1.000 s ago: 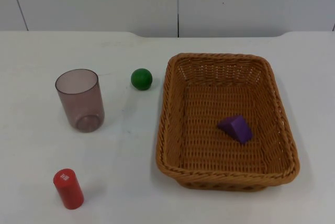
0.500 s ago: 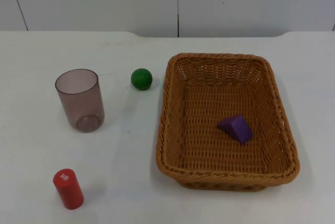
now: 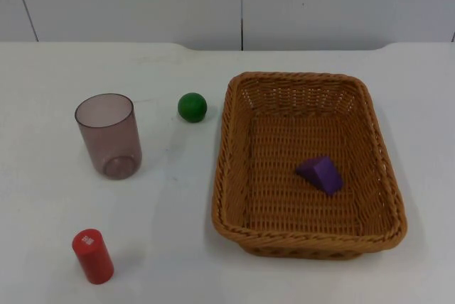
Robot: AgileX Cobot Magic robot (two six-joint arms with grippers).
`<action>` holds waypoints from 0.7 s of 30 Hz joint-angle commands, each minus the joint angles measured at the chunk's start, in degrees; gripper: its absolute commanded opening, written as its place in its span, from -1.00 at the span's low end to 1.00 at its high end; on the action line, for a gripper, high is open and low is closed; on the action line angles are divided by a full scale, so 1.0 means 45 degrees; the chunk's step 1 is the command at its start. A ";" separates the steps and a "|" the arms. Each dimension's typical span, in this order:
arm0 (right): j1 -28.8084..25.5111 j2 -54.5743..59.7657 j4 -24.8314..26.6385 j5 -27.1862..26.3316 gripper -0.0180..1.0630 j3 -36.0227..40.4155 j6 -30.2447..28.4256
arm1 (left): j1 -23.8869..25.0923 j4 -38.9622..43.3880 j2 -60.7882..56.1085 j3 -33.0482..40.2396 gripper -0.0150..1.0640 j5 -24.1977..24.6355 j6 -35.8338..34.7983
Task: Pick up the basket with the left hand and place the triangular block into the basket with the right hand.
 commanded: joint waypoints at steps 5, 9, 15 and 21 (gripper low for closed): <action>-0.0016 -0.0036 -0.0025 -0.0003 0.98 0.0231 0.0490 | -0.0077 -0.0121 -0.0025 0.0063 0.97 -0.0139 -0.0073; -0.0016 -0.0036 0.0004 -0.0003 0.98 0.0231 0.0618 | -0.0077 -0.0121 -0.0025 0.0063 0.97 -0.0139 -0.0073; -0.0016 -0.0036 0.0004 -0.0003 0.98 0.0231 0.0646 | -0.0077 -0.0121 -0.0025 0.0063 0.97 -0.0139 -0.0073; -0.0016 -0.0036 0.0004 -0.0003 0.98 0.0231 0.0646 | -0.0077 -0.0121 -0.0025 0.0063 0.97 -0.0139 -0.0073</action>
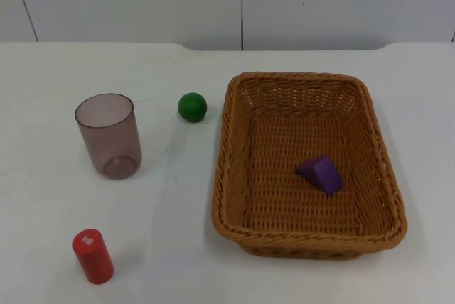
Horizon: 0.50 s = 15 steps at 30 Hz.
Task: Pick up the basket with the left hand and place the triangular block into the basket with the right hand.
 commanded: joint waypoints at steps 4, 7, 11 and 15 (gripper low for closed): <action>-0.0016 -0.0036 0.0004 -0.0051 0.98 -0.0003 0.0044 | -0.0077 -0.0097 -0.0025 0.0063 0.97 -0.0139 -0.0073; -0.0016 -0.0036 0.0230 -0.0051 0.98 -0.0003 -0.0343 | -0.0077 -0.0097 -0.0025 0.0063 0.97 -0.0139 -0.0073; -0.0016 -0.0036 0.0689 -0.0051 0.98 -0.0003 -0.1021 | -0.0077 -0.0097 -0.0025 0.0063 0.97 -0.0139 -0.0073; -0.0016 -0.0036 0.0689 -0.0051 0.98 -0.0003 -0.0997 | -0.0077 -0.0097 -0.0025 0.0063 0.97 -0.0139 -0.0073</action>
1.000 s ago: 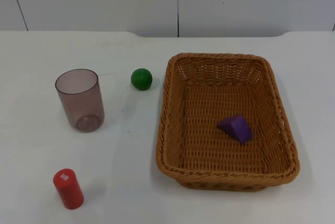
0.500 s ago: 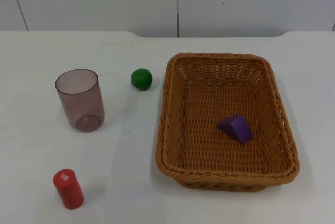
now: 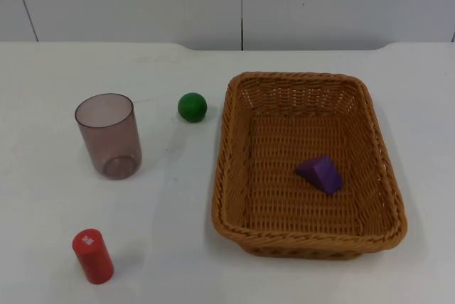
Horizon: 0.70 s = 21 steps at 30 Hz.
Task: Pick up the basket with the left hand and place the triangular block into the basket with the right hand.
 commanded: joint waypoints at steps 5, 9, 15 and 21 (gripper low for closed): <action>-0.0016 -0.0036 -0.0090 -0.0051 0.98 -0.0003 0.0187 | -0.0077 -0.0097 -0.0025 0.0063 0.97 -0.0139 -0.0073; -0.0016 -0.0036 -0.0267 -0.0051 0.98 -0.0003 0.0378 | -0.0077 -0.0097 -0.0025 0.0063 0.97 -0.0139 -0.0073; -0.0016 -0.0036 -0.0267 -0.0051 0.98 -0.0003 0.0378 | -0.0077 -0.0097 -0.0025 0.0063 0.97 -0.0139 -0.0073; -0.0016 -0.0036 -0.0267 -0.0051 0.98 -0.0003 0.0378 | -0.0077 -0.0097 -0.0025 0.0063 0.97 -0.0139 -0.0073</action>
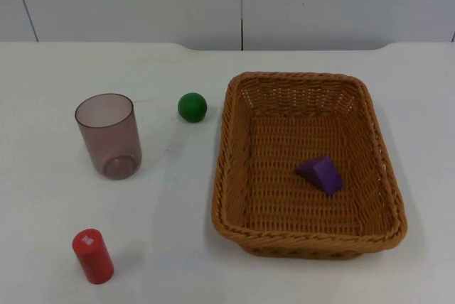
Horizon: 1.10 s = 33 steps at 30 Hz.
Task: Pick up the basket with the left hand and place the triangular block into the basket with the right hand.
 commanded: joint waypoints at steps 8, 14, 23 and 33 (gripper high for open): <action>-0.0016 -0.0036 -0.0047 -0.0051 0.98 -0.0003 -0.0015 | -0.0077 -0.0097 -0.0025 0.0063 0.97 -0.0139 -0.0073; -0.0016 -0.0036 -0.0047 -0.0051 0.98 -0.0003 -0.0015 | -0.0077 -0.0097 -0.0025 0.0063 0.97 -0.0139 -0.0073; -0.0016 -0.0036 -0.0047 -0.0051 0.98 -0.0003 -0.0015 | -0.0077 -0.0097 -0.0025 0.0063 0.97 -0.0139 -0.0073; -0.0016 -0.0036 -0.0047 -0.0051 0.98 -0.0003 -0.0015 | -0.0077 -0.0097 -0.0025 0.0063 0.97 -0.0139 -0.0073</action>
